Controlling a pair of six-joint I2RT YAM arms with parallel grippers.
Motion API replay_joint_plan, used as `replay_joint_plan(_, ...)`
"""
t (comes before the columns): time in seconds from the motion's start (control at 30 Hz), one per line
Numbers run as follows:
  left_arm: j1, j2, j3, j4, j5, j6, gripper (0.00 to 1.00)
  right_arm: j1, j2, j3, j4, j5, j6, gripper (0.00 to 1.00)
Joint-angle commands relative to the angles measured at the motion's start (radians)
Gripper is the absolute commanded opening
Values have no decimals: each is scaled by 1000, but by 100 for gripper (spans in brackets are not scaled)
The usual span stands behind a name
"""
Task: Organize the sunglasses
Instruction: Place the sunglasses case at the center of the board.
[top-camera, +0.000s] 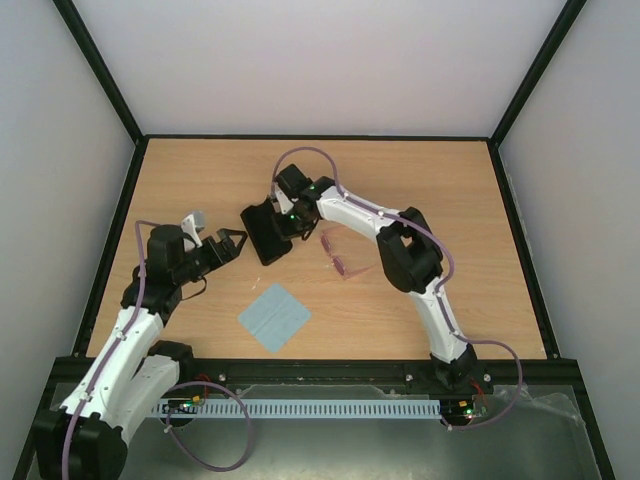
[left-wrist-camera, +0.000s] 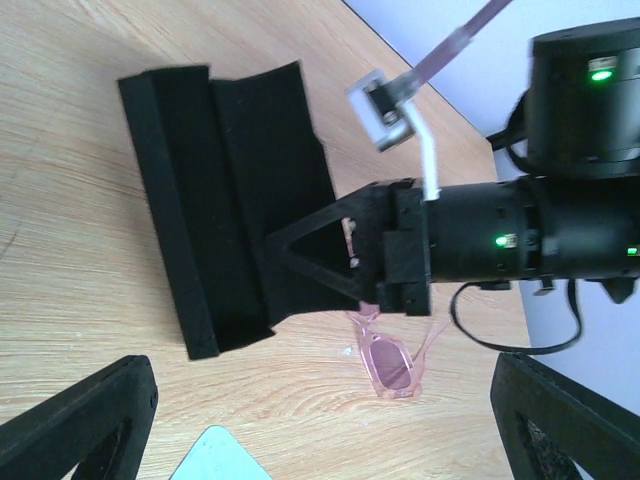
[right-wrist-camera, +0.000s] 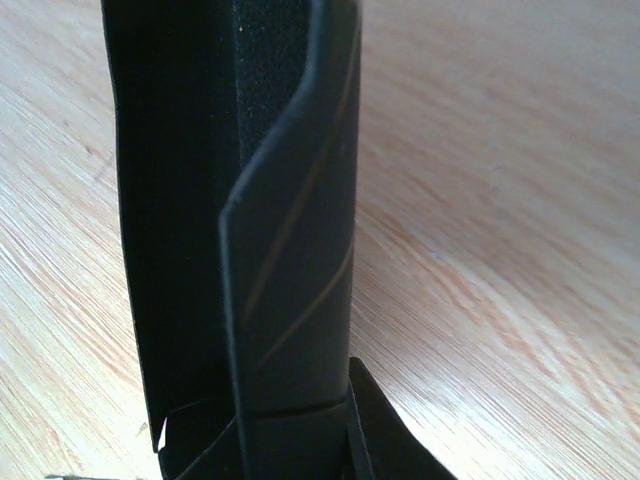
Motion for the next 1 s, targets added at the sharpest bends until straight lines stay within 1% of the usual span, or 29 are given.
replay_joint_plan(0.0,11,8,42,-21,15,19,94,-16,54,44,-29,-141,-36,10)
replay_joint_plan(0.07,11,10,38,-16,17,17,94,-25,68,33,-22,-166,-42,14)
replay_joint_plan(0.17,11,21,34,-7,21,13,94,-38,83,27,-20,-170,-50,23)
replay_joint_plan(0.23,11,25,34,-5,23,12,94,-50,84,27,-24,-161,-54,30)
replay_joint_plan(0.37,11,32,37,-5,22,10,94,-69,71,27,-34,-141,-60,42)
replay_joint_plan(0.47,11,45,40,-1,22,12,94,-73,49,30,-47,-108,-64,48)
replay_joint_plan(0.67,11,68,46,0,8,14,94,-65,-86,-55,-34,6,-48,49)
replay_joint_plan(0.83,11,98,49,28,-24,8,94,-2,-251,-225,-3,127,-28,47)
replay_joint_plan(0.97,20,165,73,91,-74,3,94,70,-369,-373,46,184,27,32)
